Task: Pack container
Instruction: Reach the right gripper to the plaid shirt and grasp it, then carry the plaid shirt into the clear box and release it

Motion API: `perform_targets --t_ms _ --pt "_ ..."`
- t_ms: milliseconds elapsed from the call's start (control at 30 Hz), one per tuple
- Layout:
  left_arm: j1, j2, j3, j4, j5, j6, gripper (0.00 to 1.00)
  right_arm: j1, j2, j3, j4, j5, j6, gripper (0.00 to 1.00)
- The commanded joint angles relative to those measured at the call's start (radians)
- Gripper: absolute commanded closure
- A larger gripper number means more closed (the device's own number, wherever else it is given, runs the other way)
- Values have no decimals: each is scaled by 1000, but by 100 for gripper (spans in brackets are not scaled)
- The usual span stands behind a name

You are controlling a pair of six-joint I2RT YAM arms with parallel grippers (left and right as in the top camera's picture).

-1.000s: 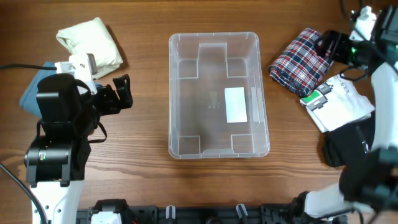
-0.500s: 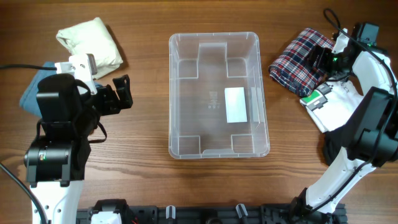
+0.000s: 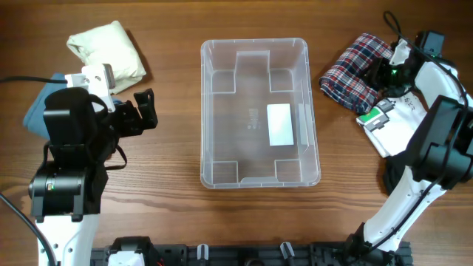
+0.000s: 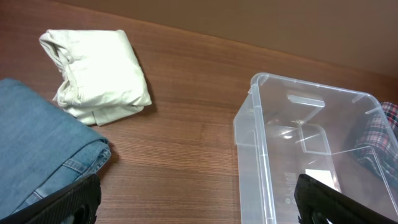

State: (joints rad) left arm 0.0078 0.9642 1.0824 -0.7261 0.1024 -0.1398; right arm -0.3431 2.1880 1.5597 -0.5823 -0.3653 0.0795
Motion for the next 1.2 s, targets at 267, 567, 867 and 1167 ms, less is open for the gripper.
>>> perform_targets --t_ms 267,567,867,1167 --pt "-5 -2 24 3 -3 -2 0 34 -318 -5 7 -66 -60 96" --pt "-5 -2 24 2 -3 -2 0 426 -834 -6 -196 -50 -745 96" --pt "-5 -2 24 -17 -3 -2 0 676 -643 -10 -336 -32 -939 96" --pt "-5 -2 24 -27 -3 -2 0 765 -364 -10 -324 140 -1157 96"
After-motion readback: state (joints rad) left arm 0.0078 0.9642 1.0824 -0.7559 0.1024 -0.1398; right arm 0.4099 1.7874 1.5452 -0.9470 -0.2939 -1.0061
